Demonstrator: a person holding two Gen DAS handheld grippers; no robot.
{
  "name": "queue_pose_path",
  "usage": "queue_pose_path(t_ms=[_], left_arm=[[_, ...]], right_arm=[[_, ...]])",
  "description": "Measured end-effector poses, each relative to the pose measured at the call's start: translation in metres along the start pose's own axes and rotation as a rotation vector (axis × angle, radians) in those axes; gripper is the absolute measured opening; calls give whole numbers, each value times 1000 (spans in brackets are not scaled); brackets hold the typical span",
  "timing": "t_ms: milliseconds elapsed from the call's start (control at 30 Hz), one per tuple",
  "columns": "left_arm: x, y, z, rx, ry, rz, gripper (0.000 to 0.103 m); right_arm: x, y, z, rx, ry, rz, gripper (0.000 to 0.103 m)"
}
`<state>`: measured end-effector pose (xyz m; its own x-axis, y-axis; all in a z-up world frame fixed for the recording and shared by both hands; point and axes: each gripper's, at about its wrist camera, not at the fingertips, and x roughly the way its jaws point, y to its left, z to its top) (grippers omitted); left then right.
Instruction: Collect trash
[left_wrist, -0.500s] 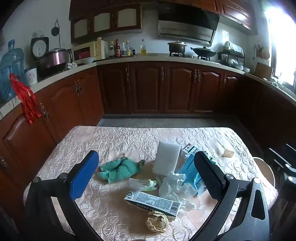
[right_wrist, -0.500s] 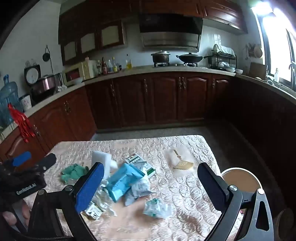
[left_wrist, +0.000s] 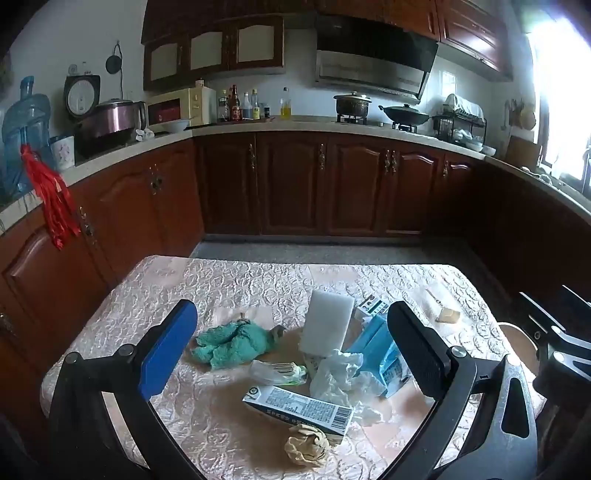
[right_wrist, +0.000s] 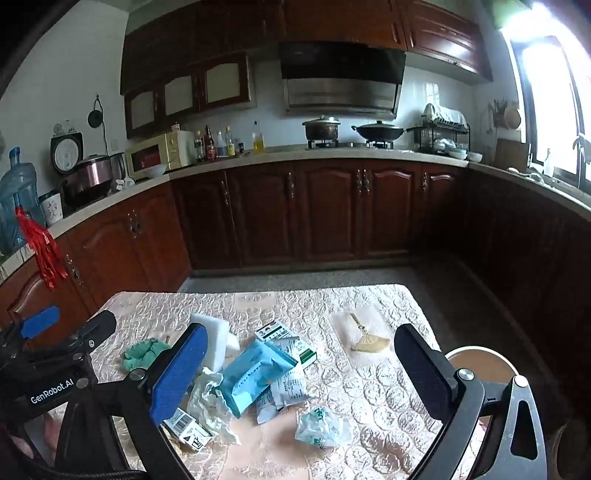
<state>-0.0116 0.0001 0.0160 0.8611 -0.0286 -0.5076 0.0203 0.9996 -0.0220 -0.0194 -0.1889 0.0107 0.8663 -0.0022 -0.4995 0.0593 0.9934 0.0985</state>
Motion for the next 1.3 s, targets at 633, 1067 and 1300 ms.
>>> queue_pose_path(t_ms=[633,1067,1300], left_arm=[[-6,1,-2,-24,-48,-35,102],[-8,4,-4,-48,-57,-51,102],[-8,4,-4,-48,-59,-51,102]], right_arm=[[3,-7,-1,20,-28,3,100],[1,-5,1,4,-35,1,100],[1,-4,2,-1,-31,-2,100]])
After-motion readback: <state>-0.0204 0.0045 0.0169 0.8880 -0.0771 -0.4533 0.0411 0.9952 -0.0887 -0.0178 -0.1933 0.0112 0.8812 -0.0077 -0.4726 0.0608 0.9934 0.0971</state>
